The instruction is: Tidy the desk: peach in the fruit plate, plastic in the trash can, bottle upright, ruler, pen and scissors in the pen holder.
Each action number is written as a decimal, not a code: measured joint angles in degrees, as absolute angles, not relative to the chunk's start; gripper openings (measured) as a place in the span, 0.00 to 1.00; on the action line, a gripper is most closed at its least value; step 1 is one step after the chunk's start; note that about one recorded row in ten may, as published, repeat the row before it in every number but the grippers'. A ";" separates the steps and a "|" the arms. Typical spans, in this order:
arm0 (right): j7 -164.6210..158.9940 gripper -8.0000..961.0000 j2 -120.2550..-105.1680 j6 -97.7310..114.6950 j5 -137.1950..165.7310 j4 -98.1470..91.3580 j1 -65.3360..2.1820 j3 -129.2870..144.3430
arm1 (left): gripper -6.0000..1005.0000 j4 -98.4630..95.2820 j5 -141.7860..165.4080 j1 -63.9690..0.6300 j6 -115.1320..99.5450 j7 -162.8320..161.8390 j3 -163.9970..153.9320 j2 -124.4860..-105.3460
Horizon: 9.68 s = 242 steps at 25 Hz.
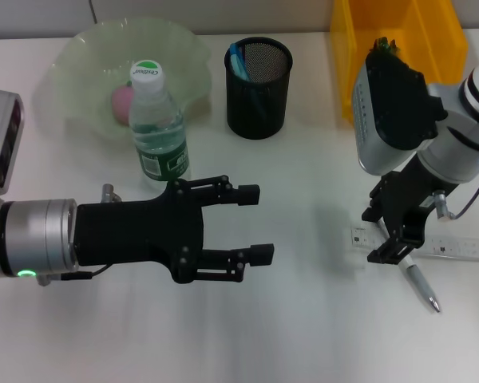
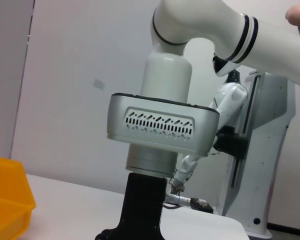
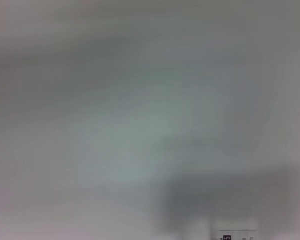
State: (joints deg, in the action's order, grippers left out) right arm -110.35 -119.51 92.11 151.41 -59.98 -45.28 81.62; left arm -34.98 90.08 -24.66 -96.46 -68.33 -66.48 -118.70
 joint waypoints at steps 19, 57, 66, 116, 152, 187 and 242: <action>-111.07 0.67 -119.53 89.34 151.27 -58.37 -45.26 84.02 | 0.80 -34.98 90.09 -24.85 -96.40 -68.29 -66.56 -118.65; -111.72 0.40 -119.57 88.49 149.46 -56.36 -45.61 83.50 | 0.80 -34.98 90.09 -25.43 -96.33 -67.67 -66.26 -118.74; -113.09 0.40 -119.48 89.27 147.22 -63.85 -40.86 82.46 | 0.80 -34.98 89.86 -25.32 -96.55 -67.67 -66.30 -118.80; -69.79 0.40 -119.57 67.07 68.34 -35.73 -37.31 59.28 | 0.80 -34.99 84.02 -26.20 -97.80 -65.20 -68.07 -118.95; -39.80 0.40 -119.81 65.45 56.42 -11.86 -46.59 59.59 | 0.80 -34.89 83.31 -27.87 -97.55 -63.28 -69.08 -119.00; -40.20 0.40 -119.88 61.18 56.75 -9.98 -47.64 62.75 | 0.80 -35.43 83.32 -27.94 -97.99 -61.70 -69.08 -118.91; -151.05 0.51 -116.30 115.79 129.57 -91.92 -35.17 49.21 | 0.80 -34.89 83.07 -26.94 -98.39 -62.40 -70.74 -118.72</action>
State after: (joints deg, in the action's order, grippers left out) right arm -151.05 -116.30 115.79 129.57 -91.92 -35.17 49.21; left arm -34.89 83.07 -26.93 -98.39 -62.40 -70.74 -118.72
